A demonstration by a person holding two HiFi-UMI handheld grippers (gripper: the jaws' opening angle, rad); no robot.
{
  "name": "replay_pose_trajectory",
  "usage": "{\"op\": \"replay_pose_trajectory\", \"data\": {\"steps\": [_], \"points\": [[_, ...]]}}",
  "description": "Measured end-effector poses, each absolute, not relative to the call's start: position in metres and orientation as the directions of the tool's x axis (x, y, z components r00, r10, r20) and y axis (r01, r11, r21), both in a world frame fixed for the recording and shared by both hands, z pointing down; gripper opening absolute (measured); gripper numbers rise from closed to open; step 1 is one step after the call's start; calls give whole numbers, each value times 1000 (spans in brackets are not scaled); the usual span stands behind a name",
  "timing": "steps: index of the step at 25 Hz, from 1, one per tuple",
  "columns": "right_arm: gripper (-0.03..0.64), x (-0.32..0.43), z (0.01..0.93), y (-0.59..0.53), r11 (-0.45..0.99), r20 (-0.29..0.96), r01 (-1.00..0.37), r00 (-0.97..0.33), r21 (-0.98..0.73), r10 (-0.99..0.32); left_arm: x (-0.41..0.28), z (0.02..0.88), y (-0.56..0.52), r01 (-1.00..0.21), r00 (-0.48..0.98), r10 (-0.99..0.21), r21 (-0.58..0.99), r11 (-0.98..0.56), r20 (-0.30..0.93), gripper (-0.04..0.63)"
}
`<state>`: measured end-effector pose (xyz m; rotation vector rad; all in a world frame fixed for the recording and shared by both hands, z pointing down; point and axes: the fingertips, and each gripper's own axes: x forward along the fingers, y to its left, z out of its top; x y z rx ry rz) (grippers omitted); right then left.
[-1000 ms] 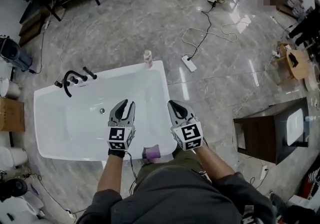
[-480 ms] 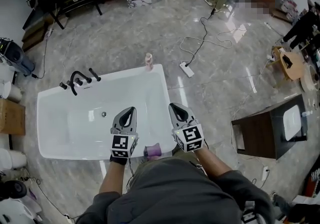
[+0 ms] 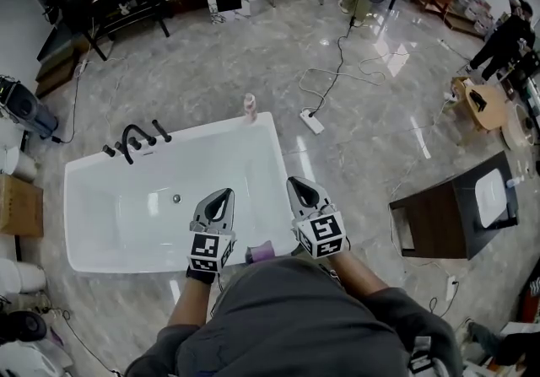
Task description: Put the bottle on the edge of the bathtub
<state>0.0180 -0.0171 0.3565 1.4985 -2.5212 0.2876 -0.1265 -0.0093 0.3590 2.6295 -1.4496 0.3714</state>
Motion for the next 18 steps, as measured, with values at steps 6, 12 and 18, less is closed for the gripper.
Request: {"op": "replay_pose_trajectory", "data": {"steps": [6,12,18], "points": [[2,15,352,-16,464,253,-884,-463,-61,-849,-128,357,-9,-841,519,-812,-12,-541,268,2],[2,13,348,-19,464,248,-884,-464,-60,-851,-130,356,-9,-840,519,-809,-11,-543,275,2],[2,14,349,-22,466,240,-883,-465,-55,-852,-129,361,-12,-841,519,-809,-5,-541,276,2]]}}
